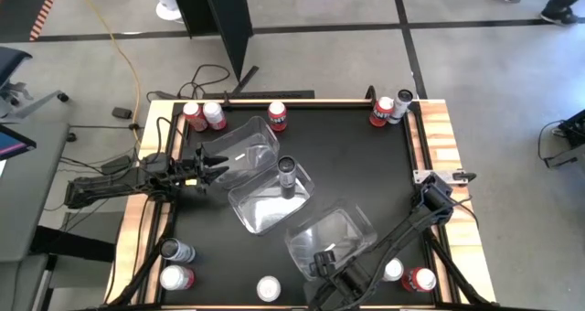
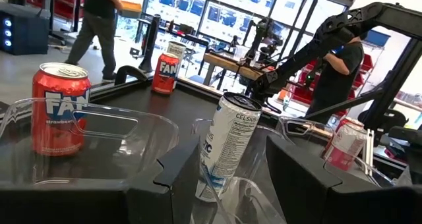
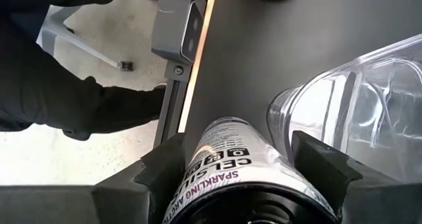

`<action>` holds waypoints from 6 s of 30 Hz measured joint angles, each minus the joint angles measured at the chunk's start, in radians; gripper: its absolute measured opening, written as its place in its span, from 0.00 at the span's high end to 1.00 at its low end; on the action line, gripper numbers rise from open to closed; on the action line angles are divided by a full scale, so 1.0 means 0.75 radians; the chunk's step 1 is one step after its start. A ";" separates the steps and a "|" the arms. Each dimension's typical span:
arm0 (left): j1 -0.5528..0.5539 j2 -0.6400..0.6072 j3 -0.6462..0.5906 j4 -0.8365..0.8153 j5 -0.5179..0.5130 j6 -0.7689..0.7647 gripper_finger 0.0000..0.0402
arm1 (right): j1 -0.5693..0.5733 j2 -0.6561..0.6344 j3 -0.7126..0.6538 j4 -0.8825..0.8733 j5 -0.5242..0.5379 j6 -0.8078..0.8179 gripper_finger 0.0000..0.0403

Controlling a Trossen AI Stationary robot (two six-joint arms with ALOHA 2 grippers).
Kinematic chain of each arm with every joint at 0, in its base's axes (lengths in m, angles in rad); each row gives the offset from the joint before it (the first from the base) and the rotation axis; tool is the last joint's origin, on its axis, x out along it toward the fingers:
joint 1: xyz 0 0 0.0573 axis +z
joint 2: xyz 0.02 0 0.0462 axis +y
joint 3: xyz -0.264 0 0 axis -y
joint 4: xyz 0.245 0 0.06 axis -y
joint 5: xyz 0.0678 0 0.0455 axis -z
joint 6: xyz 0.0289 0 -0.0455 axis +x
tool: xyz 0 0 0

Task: Sort soda cans
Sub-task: Put the bottom middle white soda can in the center transparent bin

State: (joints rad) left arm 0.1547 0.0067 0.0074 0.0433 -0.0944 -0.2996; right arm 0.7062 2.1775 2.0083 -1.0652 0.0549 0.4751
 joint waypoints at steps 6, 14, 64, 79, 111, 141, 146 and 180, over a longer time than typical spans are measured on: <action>0.000 0.000 0.000 0.001 0.000 0.000 0.58 | 0.007 -0.012 0.015 -0.034 -0.016 0.001 0.38; 0.000 0.000 0.000 0.000 0.000 0.000 0.58 | 0.010 -0.018 0.065 -0.097 -0.003 -0.001 0.38; 0.000 0.000 0.000 0.001 0.002 0.009 0.58 | -0.324 -0.044 0.463 -0.389 -0.004 -0.464 0.38; 0.000 0.000 0.000 0.001 0.001 0.021 0.58 | -0.499 -0.157 0.463 -0.387 0.031 -0.643 0.38; 0.000 0.000 0.000 0.001 -0.001 0.040 0.58 | -0.851 -0.214 0.114 -0.184 -0.043 -0.845 0.38; 0.000 0.000 0.000 0.001 -0.001 0.055 0.58 | -0.876 -0.214 -0.251 0.049 -0.041 -0.774 0.37; 0.000 0.000 0.000 0.001 -0.001 0.060 0.58 | -0.874 -0.214 -0.261 0.047 -0.040 -0.763 0.33; 0.000 -0.001 0.000 0.001 -0.001 0.061 0.58 | -0.854 -0.217 -0.181 0.005 0.001 -0.738 0.19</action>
State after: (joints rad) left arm 0.1547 0.0063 0.0074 0.0441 -0.0948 -0.2535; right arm 0.0656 2.0151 1.8725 -1.0615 0.0559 -0.0784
